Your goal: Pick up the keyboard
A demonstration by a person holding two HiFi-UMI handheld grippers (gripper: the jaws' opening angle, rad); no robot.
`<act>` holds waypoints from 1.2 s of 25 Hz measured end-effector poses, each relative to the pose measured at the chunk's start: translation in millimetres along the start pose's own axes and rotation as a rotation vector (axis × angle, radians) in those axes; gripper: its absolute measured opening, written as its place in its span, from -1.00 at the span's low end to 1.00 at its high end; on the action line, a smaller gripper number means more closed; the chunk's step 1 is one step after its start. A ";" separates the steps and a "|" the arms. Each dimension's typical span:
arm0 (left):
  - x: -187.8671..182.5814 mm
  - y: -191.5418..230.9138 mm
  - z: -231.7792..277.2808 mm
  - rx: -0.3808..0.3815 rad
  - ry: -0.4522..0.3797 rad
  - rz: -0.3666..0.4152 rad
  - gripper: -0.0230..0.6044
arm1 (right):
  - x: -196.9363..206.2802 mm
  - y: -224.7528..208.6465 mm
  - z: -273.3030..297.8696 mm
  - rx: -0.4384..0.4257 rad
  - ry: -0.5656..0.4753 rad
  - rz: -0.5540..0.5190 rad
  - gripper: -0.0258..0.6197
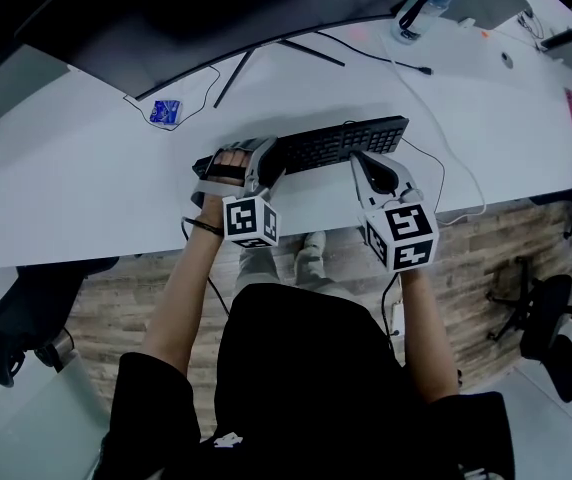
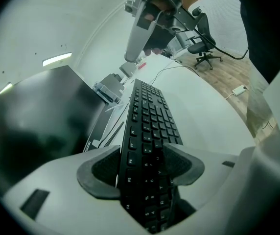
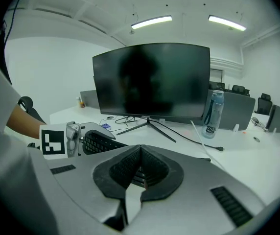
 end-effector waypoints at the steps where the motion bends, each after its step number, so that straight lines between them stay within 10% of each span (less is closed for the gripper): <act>1: -0.3 -0.4 -0.4 -0.001 0.000 0.000 -0.04 | -0.9 -1.4 -1.0 0.000 -0.002 -0.017 -0.90; 14: -4.9 -1.4 -3.1 -0.034 -0.018 0.017 -0.04 | -37.2 9.0 14.6 -0.141 0.166 -0.563 -0.89; 20: -5.2 -5.1 -4.2 -0.065 -0.022 0.046 -0.04 | -27.7 28.1 33.4 -0.222 0.330 -0.821 -0.44; 30: -7.9 -6.4 -7.0 -0.102 -0.026 0.064 -0.04 | 8.6 37.0 85.4 -0.283 0.537 -1.027 -0.31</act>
Point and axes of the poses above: the fingertips, and each gripper's own axes: z forward along the fingers, y to its left, x out of its underside, the point moved 1 cm from there along -z, backward along the fingers, and after that the axes turned 12 degrees about y, right-handed, at the moved point
